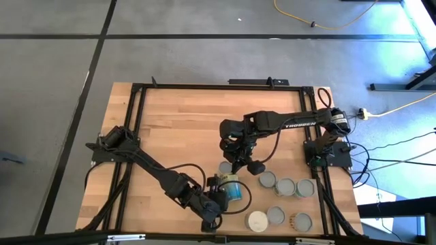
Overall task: Pick and place cans onto a shelf
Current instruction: Put the blue canned cherries on the shelf
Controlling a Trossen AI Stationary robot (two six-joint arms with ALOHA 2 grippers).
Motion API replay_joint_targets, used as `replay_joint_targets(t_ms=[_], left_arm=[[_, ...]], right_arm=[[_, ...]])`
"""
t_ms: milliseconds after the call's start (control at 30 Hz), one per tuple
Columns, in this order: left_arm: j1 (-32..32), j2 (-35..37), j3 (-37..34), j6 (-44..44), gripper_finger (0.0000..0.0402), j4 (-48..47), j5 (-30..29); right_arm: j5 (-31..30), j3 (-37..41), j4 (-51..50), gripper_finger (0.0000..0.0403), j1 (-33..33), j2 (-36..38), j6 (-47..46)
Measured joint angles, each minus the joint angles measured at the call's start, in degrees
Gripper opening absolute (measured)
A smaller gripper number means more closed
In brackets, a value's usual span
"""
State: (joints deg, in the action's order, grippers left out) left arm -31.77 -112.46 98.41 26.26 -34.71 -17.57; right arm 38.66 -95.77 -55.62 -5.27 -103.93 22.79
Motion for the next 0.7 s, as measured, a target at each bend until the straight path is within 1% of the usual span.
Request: replay_joint_targets(t_ms=[700], left_arm=[[0.02, -0.07, -0.02, -0.33, 0.0071, -0.71, -4.79]], right_arm=[[-0.73, -0.06, -1.46, 0.0000, -0.67, 0.60, -0.20]])
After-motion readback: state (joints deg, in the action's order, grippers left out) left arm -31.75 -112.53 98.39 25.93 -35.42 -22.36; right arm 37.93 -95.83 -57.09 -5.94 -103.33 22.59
